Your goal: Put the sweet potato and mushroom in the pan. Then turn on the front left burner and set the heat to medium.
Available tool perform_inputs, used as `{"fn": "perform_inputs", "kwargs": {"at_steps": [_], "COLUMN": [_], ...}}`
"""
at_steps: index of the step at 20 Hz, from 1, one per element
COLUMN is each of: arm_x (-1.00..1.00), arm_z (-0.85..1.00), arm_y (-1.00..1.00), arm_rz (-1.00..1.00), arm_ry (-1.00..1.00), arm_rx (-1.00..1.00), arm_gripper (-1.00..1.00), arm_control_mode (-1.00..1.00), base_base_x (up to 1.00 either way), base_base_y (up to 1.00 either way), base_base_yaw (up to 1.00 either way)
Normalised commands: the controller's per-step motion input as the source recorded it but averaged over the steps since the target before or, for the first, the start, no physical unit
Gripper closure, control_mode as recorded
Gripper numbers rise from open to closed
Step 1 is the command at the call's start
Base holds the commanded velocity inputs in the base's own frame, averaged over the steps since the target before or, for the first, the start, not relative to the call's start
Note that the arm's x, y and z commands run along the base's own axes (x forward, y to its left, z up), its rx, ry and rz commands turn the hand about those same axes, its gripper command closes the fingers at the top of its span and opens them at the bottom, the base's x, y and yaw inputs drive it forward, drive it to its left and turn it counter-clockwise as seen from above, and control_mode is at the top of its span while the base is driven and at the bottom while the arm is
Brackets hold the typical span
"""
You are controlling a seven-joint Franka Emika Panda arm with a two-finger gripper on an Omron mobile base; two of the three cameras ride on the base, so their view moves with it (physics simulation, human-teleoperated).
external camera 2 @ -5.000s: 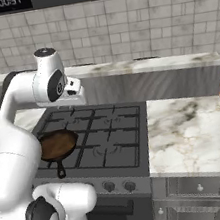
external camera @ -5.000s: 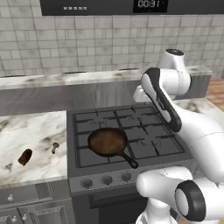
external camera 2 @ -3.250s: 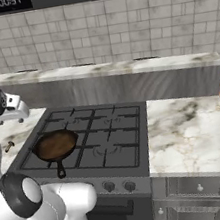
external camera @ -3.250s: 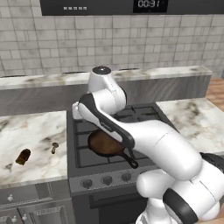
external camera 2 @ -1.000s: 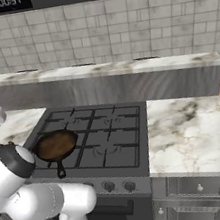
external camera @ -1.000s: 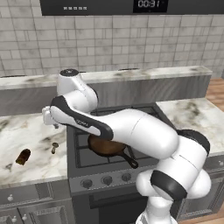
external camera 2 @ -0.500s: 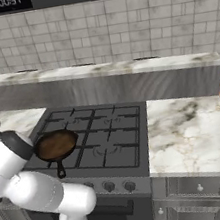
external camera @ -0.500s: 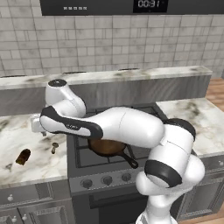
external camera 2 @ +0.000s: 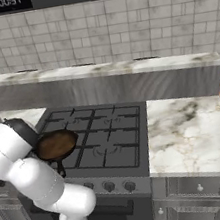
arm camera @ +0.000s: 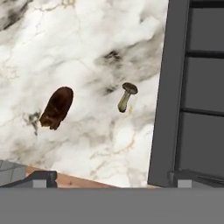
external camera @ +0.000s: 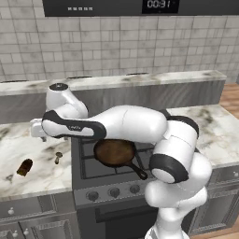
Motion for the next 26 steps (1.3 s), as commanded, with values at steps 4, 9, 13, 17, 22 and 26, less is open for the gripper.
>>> {"fn": "perform_inputs", "kwargs": {"at_steps": [4, 9, 13, 17, 22, 26], "arm_x": [0.03, 0.0, 0.0, 0.0, 0.0, 0.0], "arm_z": [-0.1, -0.17, -0.38, -0.4, -0.3, -0.12], "arm_y": [0.09, 0.0, 0.06, 0.13, 0.33, 0.4], "arm_rz": [0.01, 0.07, 0.02, 0.0, 0.0, 0.0], "arm_ry": [0.19, 0.09, 0.03, 0.0, 0.0, -0.01], "arm_rx": [0.0, 0.0, 0.0, -0.04, -0.06, -0.09], "arm_gripper": [-1.0, -1.0, -1.0, -1.0, -1.0, -1.0], "arm_control_mode": [-1.0, -1.0, -1.0, -1.0, -1.0, -1.0], "base_base_x": [0.0, 0.0, 0.0, 0.0, 0.0, 0.0], "base_base_y": [0.0, 0.0, 0.0, 0.0, 0.0, 0.0], "base_base_yaw": [0.0, 0.0, 0.0, 0.0, 0.0, 0.0]}}
